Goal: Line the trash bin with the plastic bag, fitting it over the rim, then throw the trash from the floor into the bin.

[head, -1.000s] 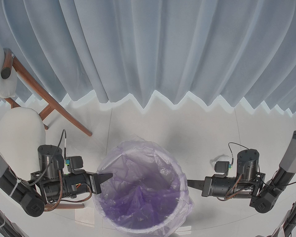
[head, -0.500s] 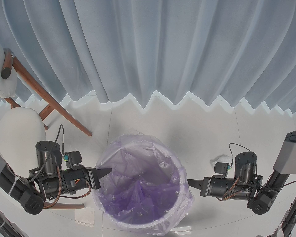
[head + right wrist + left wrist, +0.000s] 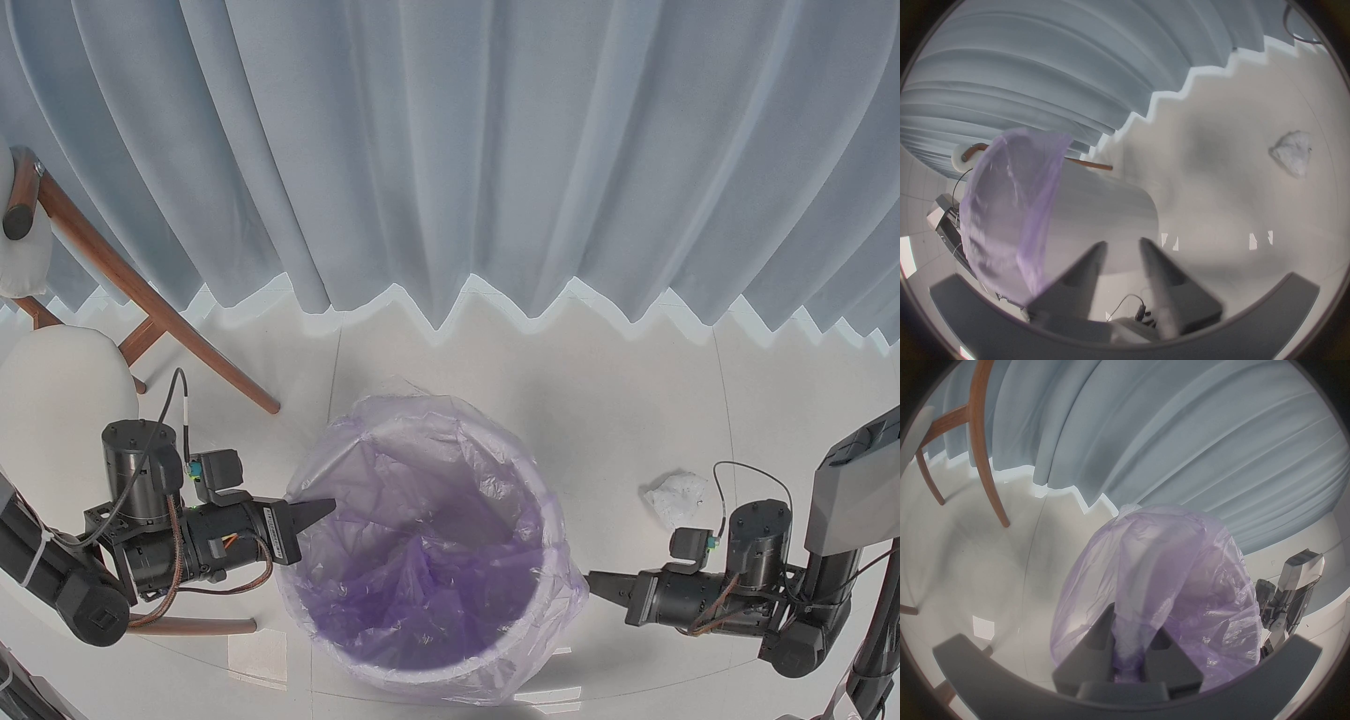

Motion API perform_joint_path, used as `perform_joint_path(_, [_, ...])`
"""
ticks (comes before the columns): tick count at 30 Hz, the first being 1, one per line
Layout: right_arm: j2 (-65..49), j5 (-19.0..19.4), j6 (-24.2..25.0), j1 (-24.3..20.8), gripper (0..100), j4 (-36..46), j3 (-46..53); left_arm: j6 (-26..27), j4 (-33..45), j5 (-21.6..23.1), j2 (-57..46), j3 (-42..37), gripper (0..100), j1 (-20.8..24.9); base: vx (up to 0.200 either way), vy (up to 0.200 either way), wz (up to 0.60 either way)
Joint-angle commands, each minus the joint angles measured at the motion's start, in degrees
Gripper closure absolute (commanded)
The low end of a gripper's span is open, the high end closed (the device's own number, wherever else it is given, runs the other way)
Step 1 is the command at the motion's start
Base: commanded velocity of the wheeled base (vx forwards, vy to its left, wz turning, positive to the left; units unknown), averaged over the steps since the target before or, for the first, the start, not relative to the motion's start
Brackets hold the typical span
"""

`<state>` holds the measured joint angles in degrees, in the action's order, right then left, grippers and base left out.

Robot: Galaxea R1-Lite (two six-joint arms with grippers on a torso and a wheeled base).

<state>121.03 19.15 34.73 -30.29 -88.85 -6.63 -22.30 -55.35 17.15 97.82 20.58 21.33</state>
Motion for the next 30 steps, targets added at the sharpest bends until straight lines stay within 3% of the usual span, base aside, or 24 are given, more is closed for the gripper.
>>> perform_joint_path(1, [-2.0,1.3,1.9,1.5,0,-1.2,6.6,-0.1,0.0,0.3,-0.2,0.3,100,-1.3,0.000,0.000,0.00])
perform_joint_path(8, [-4.5,7.2,5.0,2.5,0,-1.2,4.4,-0.1,0.0,0.3,-0.3,0.2,100,-1.7,0.000,0.000,0.00])
perform_joint_path(30, [-4.4,7.0,9.5,0.3,0,-1.2,-4.9,0.0,0.0,0.1,-0.3,0.2,100,-1.6,0.000,0.000,0.00])
